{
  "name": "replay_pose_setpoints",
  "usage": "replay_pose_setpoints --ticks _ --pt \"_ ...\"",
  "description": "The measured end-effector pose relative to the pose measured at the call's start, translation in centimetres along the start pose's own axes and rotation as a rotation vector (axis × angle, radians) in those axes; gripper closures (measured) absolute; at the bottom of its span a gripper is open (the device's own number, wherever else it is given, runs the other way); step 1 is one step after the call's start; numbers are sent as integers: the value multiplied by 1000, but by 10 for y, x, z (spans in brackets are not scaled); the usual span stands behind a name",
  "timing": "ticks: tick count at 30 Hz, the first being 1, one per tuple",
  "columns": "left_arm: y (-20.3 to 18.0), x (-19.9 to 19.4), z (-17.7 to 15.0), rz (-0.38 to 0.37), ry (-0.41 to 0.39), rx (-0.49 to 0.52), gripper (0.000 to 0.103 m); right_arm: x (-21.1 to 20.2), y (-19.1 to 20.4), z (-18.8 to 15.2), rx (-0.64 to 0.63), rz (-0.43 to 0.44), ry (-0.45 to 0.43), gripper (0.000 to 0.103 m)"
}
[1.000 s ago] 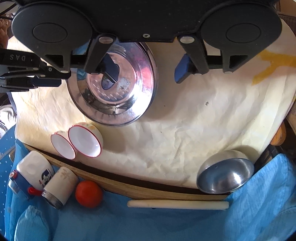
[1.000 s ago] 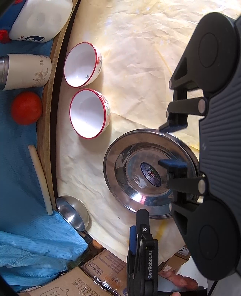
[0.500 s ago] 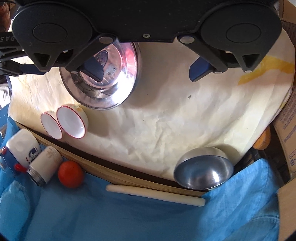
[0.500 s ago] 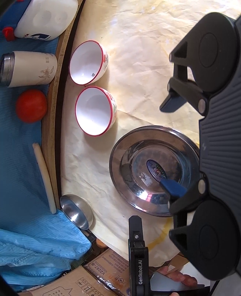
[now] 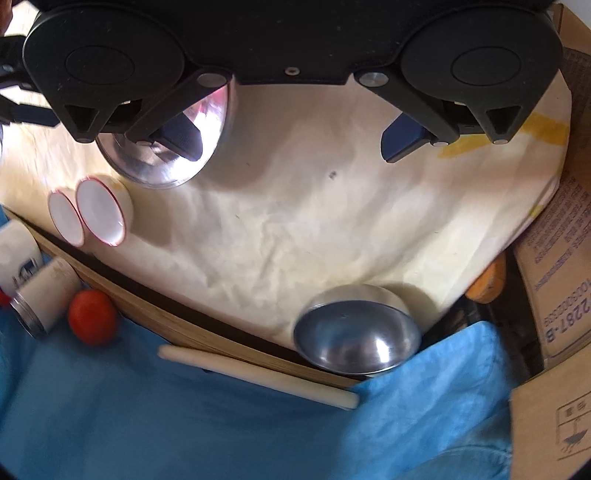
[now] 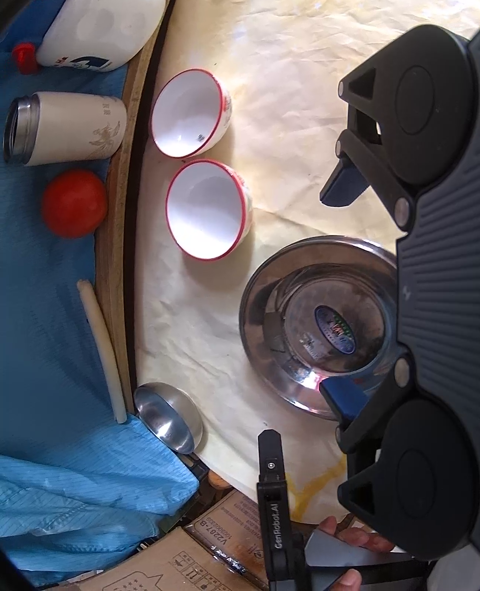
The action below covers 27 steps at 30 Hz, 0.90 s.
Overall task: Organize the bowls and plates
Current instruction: 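Move both grippers toward the small steel bowl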
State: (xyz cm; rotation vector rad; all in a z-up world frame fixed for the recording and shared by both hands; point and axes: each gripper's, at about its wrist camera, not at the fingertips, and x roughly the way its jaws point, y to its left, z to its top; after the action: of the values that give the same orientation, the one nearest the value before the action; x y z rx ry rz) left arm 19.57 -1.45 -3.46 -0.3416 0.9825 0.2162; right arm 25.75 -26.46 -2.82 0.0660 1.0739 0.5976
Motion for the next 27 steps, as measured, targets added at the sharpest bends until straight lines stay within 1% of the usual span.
replay_pose_setpoints --ticks 4,8,13,17,19,22,27 --pt "10 4 9 40 -18 -37 1 2 0 5 7 -3 -17 2" --pt "18 8 21 89 -35 -74 1 1 3 13 -3 5 -53 2" --pt "27 15 34 103 -30 -94 1 3 10 25 -29 15 -96 2" --pt "31 19 42 118 -44 -102 1 9 17 36 -46 16 -107 2" --pt "32 22 45 139 -54 -113 1 14 20 42 -55 17 -105 2" --pt "36 25 51 166 -73 -156 1 21 26 52 -75 21 -105 2" --pt "42 30 57 185 -99 -224 1 32 35 71 -109 33 -109 2"
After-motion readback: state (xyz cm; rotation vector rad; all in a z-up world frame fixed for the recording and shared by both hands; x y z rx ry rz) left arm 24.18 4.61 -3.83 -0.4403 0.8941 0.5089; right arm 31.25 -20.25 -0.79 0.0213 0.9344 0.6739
